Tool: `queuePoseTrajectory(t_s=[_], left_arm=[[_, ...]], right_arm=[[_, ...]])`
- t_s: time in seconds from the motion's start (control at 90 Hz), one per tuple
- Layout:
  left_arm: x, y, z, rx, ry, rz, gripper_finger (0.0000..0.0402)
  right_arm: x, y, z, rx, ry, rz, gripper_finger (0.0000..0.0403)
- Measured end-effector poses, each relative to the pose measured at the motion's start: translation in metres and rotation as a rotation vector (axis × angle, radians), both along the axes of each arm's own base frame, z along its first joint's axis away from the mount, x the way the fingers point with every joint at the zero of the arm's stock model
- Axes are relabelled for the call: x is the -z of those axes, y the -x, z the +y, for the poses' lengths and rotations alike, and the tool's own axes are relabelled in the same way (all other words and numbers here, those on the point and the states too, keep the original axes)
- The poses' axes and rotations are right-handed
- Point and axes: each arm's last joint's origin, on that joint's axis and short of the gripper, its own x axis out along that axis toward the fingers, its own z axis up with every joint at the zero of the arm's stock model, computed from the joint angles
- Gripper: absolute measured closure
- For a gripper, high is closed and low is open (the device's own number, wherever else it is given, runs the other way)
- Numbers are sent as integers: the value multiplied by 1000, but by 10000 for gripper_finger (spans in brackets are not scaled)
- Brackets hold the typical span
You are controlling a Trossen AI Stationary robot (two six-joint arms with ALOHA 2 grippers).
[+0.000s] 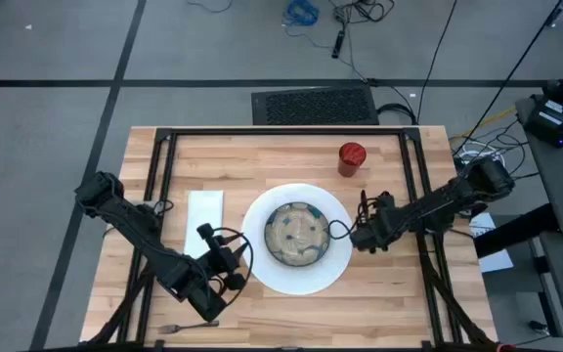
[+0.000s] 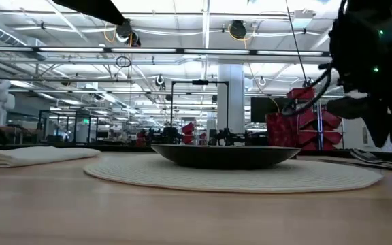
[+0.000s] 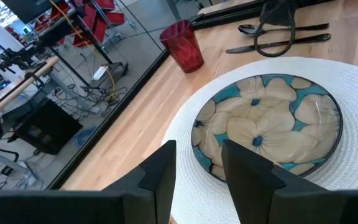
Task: Set table place
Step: Adjust the black spoon
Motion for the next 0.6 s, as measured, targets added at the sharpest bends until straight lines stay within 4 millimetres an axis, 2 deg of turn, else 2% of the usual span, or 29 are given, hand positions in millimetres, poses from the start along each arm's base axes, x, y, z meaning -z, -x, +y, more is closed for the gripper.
queuePoseTrajectory(t_s=[0.156,0.344,0.433,0.6], left_arm=[[0,0,0,0,0,0,285],[0,0,0,1,2,2,285],[0,0,0,2,4,5,285],[0,0,0,2,4,6,285]], right_arm=[[-6,-5,1,-12,16,-26,270],[13,-6,7,-26,-34,-88,266],[22,-1,10,-20,-88,-54,266],[24,5,21,-37,-124,-33,266]])
